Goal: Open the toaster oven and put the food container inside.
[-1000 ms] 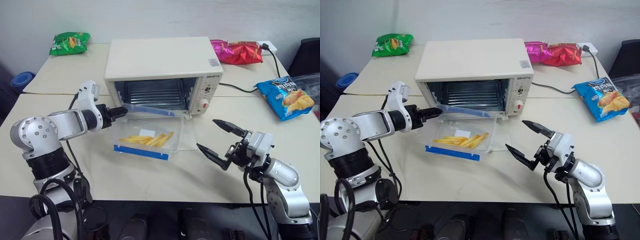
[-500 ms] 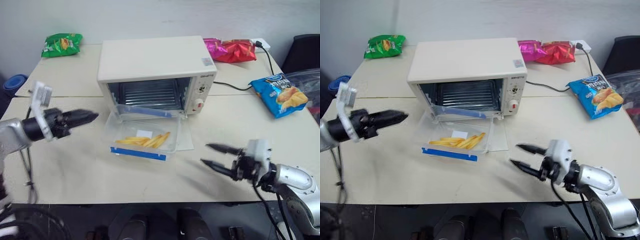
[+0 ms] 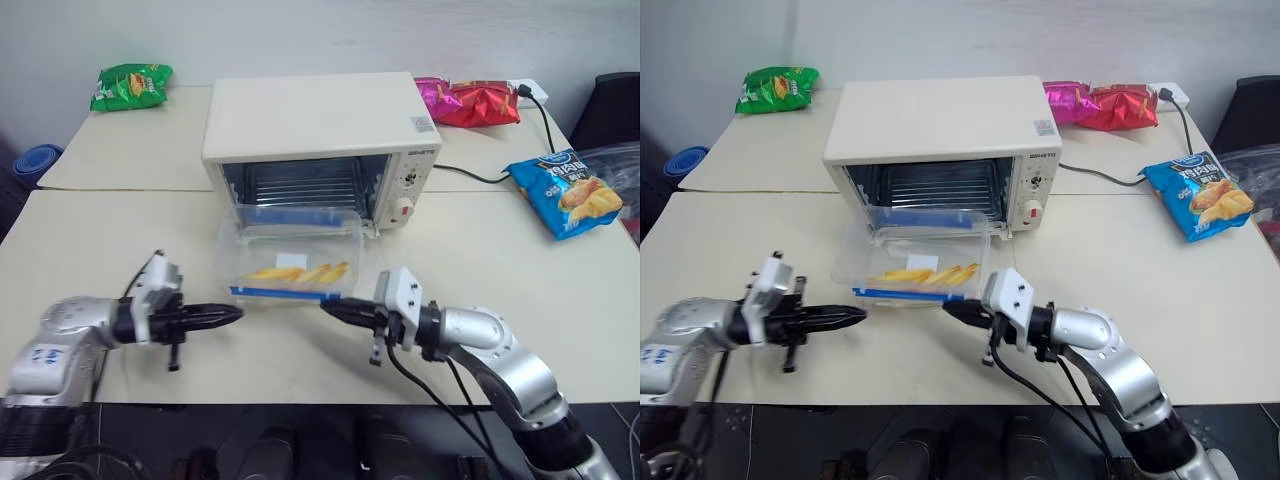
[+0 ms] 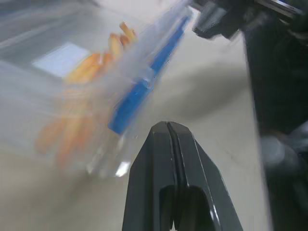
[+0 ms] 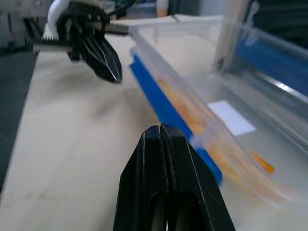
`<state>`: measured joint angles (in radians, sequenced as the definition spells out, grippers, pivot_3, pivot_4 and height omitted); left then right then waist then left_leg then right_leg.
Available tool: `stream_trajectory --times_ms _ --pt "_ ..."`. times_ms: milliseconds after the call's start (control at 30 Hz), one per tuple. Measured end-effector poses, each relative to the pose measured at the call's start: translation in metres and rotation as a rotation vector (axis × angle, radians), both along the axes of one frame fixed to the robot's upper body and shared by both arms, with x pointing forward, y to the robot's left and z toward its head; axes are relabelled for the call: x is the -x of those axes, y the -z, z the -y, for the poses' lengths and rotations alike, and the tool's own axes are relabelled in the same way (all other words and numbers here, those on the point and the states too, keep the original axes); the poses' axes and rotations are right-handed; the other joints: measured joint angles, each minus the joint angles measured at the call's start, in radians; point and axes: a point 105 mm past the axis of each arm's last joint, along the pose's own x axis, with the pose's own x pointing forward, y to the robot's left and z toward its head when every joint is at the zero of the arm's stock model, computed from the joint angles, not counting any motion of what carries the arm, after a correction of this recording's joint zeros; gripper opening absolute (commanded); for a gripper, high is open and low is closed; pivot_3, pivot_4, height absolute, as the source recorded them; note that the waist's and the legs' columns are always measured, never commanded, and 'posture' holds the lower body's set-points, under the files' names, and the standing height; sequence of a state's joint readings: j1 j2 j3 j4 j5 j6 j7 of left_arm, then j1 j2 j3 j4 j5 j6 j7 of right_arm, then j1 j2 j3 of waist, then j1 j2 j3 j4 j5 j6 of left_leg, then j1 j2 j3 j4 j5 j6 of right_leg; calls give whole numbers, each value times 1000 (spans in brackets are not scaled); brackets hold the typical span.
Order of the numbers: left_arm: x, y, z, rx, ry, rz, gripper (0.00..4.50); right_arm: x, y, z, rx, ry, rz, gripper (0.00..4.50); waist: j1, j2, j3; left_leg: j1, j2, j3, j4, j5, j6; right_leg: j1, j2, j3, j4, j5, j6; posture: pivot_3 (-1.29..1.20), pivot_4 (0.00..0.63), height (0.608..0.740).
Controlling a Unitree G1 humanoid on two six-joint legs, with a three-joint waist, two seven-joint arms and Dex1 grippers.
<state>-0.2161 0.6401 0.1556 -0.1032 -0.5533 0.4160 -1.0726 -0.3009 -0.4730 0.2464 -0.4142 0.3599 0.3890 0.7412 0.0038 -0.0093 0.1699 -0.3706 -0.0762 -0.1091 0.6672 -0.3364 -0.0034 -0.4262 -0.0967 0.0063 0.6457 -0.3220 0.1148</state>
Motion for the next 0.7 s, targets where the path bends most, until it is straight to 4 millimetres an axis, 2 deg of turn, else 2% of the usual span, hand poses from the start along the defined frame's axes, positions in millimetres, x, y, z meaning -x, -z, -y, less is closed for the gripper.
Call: stream_trajectory --times_ms 167,333,433,500,600,700 --pt "-26 -9 11 61 -172 77 0 -31 -6 9 1 113 26 43 -12 -1 0 2 0 2 -2 0 0 -3 2 -1 1 0 0 0 150 740" --pt "-48 -11 23 126 -276 120 0 -64 -17 6 -22 199 95 43 -10 -1 0 2 0 2 -1 0 0 -3 2 -1 1 0 0 0 150 740" --pt "-55 -11 23 121 -314 146 0 -80 -17 8 -21 251 117 43 -12 -1 0 2 0 2 -1 0 0 -3 2 -1 1 0 0 0 150 740" --pt "-68 -10 19 115 -384 169 0 -96 -21 7 -46 298 133 43 -13 -1 0 2 0 2 0 0 0 -3 2 -2 1 0 0 0 150 740" --pt "-81 -15 18 93 -426 239 0 -103 -27 -3 -82 296 142 43 -17 -1 0 2 0 1 0 0 -1 -3 2 -2 2 0 0 0 150 740" --pt "-81 -19 24 80 -378 290 0 -94 -25 -6 -96 208 114 43 -19 -1 0 1 -1 1 0 0 0 -3 1 -4 4 0 0 0 150 740"
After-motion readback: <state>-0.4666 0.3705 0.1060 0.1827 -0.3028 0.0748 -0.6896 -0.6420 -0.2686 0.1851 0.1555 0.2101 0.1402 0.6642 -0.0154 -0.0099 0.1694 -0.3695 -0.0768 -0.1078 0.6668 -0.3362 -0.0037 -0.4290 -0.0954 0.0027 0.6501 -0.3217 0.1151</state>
